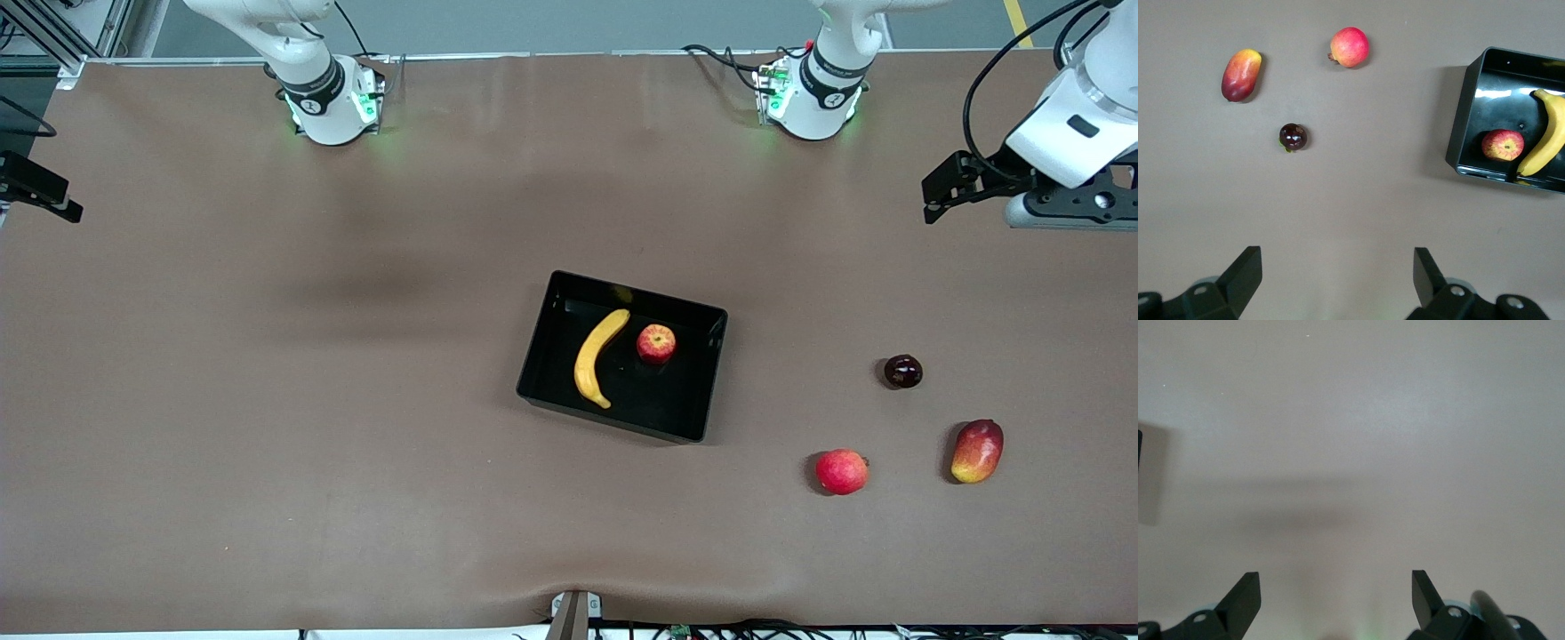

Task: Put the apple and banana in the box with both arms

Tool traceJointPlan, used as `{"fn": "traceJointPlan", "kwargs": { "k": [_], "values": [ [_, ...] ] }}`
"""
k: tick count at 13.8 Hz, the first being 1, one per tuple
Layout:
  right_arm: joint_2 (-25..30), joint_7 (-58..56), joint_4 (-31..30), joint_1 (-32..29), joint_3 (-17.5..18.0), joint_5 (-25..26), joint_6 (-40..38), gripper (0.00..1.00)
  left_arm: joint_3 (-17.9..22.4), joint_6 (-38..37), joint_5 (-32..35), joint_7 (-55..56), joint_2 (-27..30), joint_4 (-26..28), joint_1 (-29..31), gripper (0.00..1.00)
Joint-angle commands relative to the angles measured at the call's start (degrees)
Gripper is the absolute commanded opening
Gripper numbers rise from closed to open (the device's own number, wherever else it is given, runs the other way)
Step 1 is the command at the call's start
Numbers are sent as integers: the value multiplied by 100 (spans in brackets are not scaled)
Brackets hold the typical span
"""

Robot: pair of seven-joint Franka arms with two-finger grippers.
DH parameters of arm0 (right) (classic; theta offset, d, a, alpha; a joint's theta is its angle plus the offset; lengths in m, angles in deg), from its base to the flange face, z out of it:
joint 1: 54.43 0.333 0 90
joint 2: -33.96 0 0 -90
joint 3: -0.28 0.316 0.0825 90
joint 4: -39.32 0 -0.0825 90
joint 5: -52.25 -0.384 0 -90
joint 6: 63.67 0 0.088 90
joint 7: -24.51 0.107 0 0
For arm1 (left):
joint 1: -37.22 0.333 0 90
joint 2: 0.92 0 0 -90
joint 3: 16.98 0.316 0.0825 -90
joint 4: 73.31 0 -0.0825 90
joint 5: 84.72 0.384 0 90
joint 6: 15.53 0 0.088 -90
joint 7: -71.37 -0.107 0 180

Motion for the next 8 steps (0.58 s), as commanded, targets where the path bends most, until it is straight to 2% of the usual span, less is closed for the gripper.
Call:
{"fn": "traceJointPlan", "kwargs": {
  "k": [1, 8],
  "values": [
    [9, -29, 32, -131, 102, 54, -53, 100, 135, -102, -102, -111, 83, -53, 8, 100],
    [0, -20, 24, -140, 102, 45, -62, 100, 214, -198, -67, 3, 92, -61, -142, 100]
  ]
}}
